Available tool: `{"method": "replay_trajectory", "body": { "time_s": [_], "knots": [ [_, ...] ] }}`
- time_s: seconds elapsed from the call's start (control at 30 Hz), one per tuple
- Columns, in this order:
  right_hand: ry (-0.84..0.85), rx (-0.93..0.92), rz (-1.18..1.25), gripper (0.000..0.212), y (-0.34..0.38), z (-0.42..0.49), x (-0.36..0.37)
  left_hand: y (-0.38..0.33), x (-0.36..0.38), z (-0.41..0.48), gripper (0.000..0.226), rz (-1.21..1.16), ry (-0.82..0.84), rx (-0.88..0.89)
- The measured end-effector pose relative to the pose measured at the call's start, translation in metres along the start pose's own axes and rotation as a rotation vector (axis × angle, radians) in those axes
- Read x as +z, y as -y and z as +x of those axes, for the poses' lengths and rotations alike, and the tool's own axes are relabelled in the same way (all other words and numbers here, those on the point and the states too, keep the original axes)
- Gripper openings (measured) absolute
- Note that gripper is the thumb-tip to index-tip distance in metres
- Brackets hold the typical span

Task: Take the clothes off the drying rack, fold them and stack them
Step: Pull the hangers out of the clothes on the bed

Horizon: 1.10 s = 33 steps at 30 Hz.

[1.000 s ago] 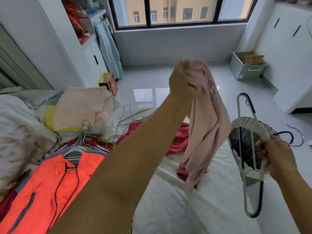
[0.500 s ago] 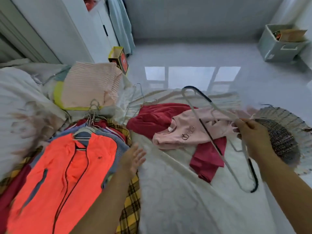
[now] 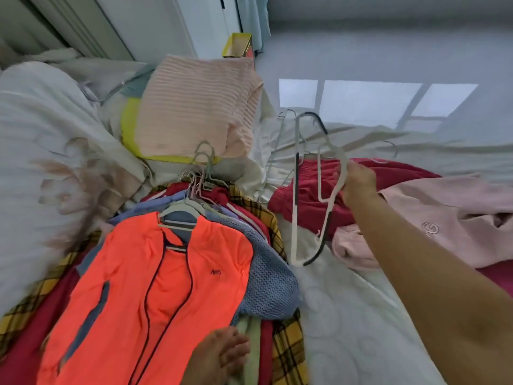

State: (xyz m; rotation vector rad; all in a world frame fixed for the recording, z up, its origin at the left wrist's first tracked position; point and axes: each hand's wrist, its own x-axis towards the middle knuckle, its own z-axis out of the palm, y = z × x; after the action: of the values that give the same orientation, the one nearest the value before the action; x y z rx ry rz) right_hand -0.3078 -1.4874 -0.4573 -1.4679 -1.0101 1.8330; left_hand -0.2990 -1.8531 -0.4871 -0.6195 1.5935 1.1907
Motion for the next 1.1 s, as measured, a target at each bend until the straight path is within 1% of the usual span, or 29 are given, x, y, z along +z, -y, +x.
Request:
{"method": "replay_trajectory", "body": {
  "time_s": [0.07, 0.1, 0.13, 0.2, 0.23, 0.27, 0.33, 0.37, 0.43, 0.53, 0.6, 0.67, 0.7, 0.8, 0.83, 0.9, 0.97, 1.0, 1.03, 1.07, 1.1],
  "knots": [
    [0.032, 0.027, -0.172, 0.024, -0.007, 0.021, 0.024, -0.03, -0.02, 0.017, 0.012, -0.051, -0.037, 0.144],
    [0.036, 0.042, -0.219, 0.025, -0.015, 0.025, 0.029, -0.049, -0.028, 0.025, 0.011, -0.031, -0.05, 0.211],
    [0.062, 0.065, -0.243, 0.027, -0.029, 0.027, 0.031, -0.068, -0.037, 0.039, 0.01, 0.009, -0.067, 0.27],
    [0.162, 0.135, -0.194, 0.033, -0.066, 0.02, 0.031, -0.109, -0.054, 0.075, 0.012, 0.126, -0.129, 0.392],
    [0.191, 0.162, -0.183, 0.034, -0.086, 0.012, 0.032, -0.131, -0.063, 0.094, 0.011, 0.234, -0.192, 0.47],
    [0.182, 0.166, -0.217, 0.032, -0.105, 0.003, 0.032, -0.151, -0.073, 0.113, 0.009, 0.381, -0.284, 0.562],
    [0.152, 0.122, -0.333, 0.02, -0.14, -0.018, 0.035, -0.189, -0.092, 0.144, 0.022, 0.713, -0.44, 0.706],
    [0.164, 0.104, -0.366, 0.016, -0.154, -0.029, 0.038, -0.207, -0.1, 0.155, 0.027, 0.851, -0.49, 0.739],
    [0.22, 0.087, -0.417, 0.015, -0.177, -0.049, 0.044, -0.237, -0.113, 0.18, 0.035, 1.043, -0.53, 0.743],
    [0.32, 0.073, -0.426, 0.018, -0.194, -0.078, 0.055, -0.261, -0.125, 0.215, 0.051, 1.317, -0.484, 0.735],
    [0.386, 0.048, -0.418, 0.02, -0.198, -0.091, 0.063, -0.264, -0.129, 0.227, 0.055, 1.537, -0.464, 0.747],
    [0.412, 0.025, -0.417, 0.021, -0.197, -0.096, 0.07, -0.265, -0.131, 0.231, 0.053, 1.668, -0.541, 0.793],
    [0.418, 0.01, -0.417, 0.022, -0.196, -0.097, 0.073, -0.266, -0.134, 0.23, 0.049, 1.69, -0.574, 0.832],
    [0.432, -0.03, -0.439, 0.023, -0.193, -0.101, 0.084, -0.265, -0.15, 0.222, 0.025, 1.618, -0.602, 0.981],
    [0.44, -0.043, -0.452, 0.022, -0.192, -0.104, 0.087, -0.264, -0.157, 0.216, 0.022, 1.627, -0.605, 1.042],
    [0.479, -0.083, -0.496, 0.021, -0.188, -0.112, 0.097, -0.262, -0.168, 0.204, 0.024, 1.718, -0.548, 1.134],
    [0.545, -0.135, -0.585, 0.018, -0.182, -0.122, 0.107, -0.265, -0.172, 0.181, 0.019, 1.778, -0.532, 1.195],
    [0.582, -0.168, -0.635, 0.015, -0.178, -0.129, 0.113, -0.267, -0.172, 0.167, 0.018, 1.782, -0.535, 1.256],
    [0.615, -0.21, -0.684, 0.014, -0.174, -0.136, 0.119, -0.267, -0.173, 0.154, 0.018, 1.771, -0.541, 1.344],
    [0.639, -0.265, -0.727, 0.017, -0.171, -0.144, 0.125, -0.266, -0.171, 0.139, 0.017, 1.734, -0.53, 1.445],
    [0.665, -0.33, -0.768, 0.026, -0.166, -0.151, 0.131, -0.264, -0.168, 0.124, 0.017, 1.678, -0.492, 1.553]
  ]
}}
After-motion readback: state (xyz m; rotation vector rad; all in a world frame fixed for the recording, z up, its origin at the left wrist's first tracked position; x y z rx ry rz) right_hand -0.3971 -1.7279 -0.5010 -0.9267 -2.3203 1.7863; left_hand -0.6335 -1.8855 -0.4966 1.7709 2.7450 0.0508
